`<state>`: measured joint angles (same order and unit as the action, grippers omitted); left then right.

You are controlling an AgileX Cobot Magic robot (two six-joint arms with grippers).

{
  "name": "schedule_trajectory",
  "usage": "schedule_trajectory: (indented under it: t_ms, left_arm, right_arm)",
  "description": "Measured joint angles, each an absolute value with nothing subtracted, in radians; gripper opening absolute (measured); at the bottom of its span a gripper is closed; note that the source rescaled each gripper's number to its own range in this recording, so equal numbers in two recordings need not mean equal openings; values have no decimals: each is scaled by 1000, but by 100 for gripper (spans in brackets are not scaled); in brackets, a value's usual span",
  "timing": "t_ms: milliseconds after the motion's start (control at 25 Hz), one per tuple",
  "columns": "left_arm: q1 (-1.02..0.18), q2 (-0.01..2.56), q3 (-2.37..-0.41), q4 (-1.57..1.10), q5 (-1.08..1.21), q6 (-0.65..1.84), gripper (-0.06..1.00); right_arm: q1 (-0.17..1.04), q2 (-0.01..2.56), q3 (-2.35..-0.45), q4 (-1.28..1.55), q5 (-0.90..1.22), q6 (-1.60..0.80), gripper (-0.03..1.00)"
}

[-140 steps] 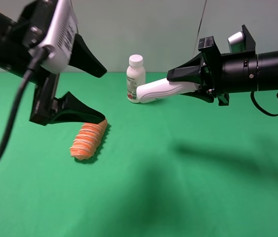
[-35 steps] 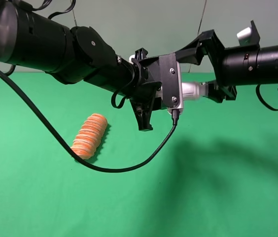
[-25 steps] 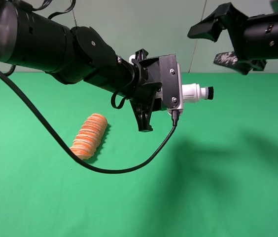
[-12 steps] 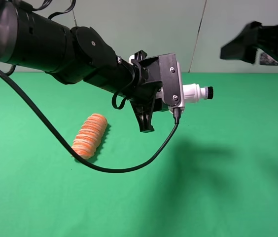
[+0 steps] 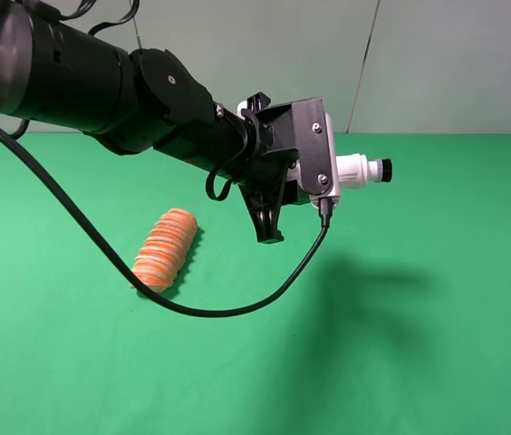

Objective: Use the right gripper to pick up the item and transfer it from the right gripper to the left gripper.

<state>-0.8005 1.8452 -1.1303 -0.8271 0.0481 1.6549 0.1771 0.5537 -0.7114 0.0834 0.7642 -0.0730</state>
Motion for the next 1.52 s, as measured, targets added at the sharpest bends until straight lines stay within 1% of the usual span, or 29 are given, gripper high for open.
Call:
schedule_trajectory:
  t_ms: [320, 680, 1320, 1520]
  left_arm:
    - [-801, 1845, -1130, -826, 51, 1654, 0]
    - [-801, 1845, -1130, -825, 51, 1654, 0]
    - [-801, 1845, -1130, -826, 50, 1654, 0]
    - [-801, 1845, -1130, -826, 50, 1652, 0]
  right_arm:
    - [177, 250, -620, 70, 983, -54, 100]
    - [177, 20, -506, 70, 1010, -29, 100]
    - [176, -5, -491, 56, 1012, 0, 100]
    - [98, -5, -491, 58, 1012, 0, 100]
